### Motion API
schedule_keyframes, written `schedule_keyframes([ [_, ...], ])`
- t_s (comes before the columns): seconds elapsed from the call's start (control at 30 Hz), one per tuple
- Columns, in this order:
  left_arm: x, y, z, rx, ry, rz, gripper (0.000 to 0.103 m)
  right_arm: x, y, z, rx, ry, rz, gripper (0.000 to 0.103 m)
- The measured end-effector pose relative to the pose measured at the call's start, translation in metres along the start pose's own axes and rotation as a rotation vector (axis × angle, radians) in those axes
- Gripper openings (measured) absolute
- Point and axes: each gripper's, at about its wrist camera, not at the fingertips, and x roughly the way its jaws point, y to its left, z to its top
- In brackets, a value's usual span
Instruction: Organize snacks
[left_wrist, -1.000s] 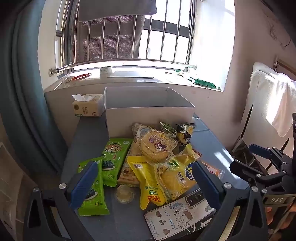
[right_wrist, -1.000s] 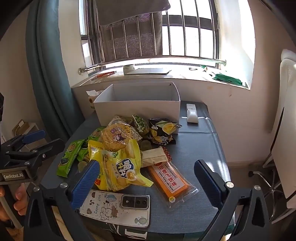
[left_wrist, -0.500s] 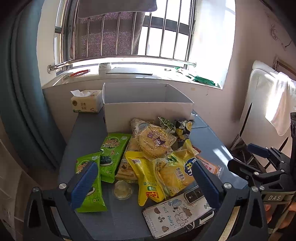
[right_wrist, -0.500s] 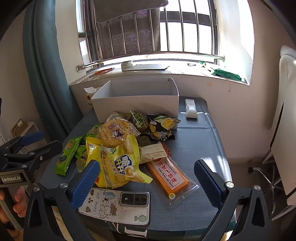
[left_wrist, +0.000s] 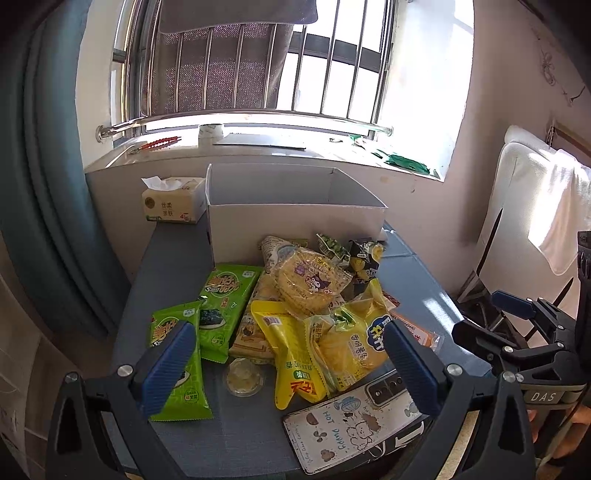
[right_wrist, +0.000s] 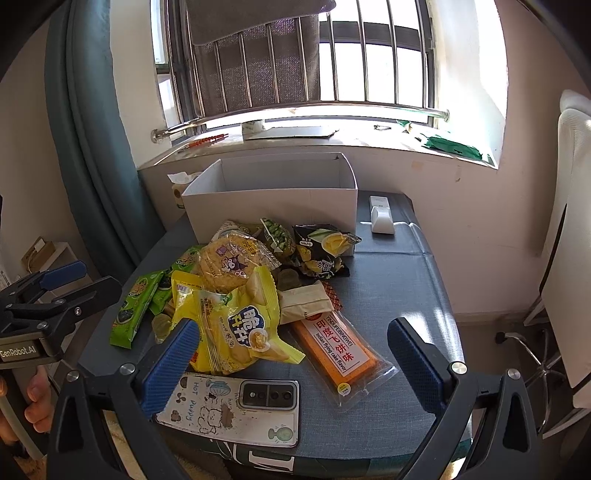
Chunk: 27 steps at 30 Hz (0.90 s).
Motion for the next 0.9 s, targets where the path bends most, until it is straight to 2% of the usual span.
schedule_keyframes([
  [0.9, -0.0031, 0.0045, -0.0001, -0.007, 0.000, 0.006, 0.103, -0.0012, 0.0013, -0.0002, -0.005, -0.003, 0.009, 0.103],
])
